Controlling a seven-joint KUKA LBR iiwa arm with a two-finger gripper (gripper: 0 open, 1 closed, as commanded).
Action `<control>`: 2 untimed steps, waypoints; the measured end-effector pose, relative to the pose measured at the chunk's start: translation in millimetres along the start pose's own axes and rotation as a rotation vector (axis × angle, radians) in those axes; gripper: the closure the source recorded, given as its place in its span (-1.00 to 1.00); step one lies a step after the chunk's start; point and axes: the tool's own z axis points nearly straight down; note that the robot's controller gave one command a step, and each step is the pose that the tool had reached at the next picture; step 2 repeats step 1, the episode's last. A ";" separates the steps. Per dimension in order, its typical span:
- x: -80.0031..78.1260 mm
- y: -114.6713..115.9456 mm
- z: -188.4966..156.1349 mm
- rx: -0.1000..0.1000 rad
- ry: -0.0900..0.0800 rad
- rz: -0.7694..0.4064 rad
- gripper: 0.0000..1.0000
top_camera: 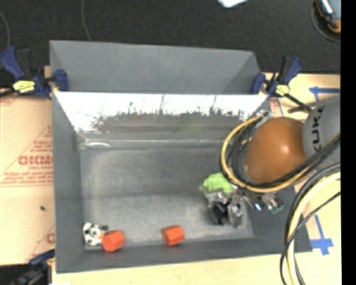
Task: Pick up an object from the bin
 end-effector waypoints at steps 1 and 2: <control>5.6 -2.8 -150.3 -0.001 0.006 0.007 1.00; 5.6 -2.8 -150.3 -0.001 0.006 0.007 1.00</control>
Offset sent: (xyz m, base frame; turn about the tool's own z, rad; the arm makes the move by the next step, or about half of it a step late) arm 0.0000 0.0000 0.0000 0.0000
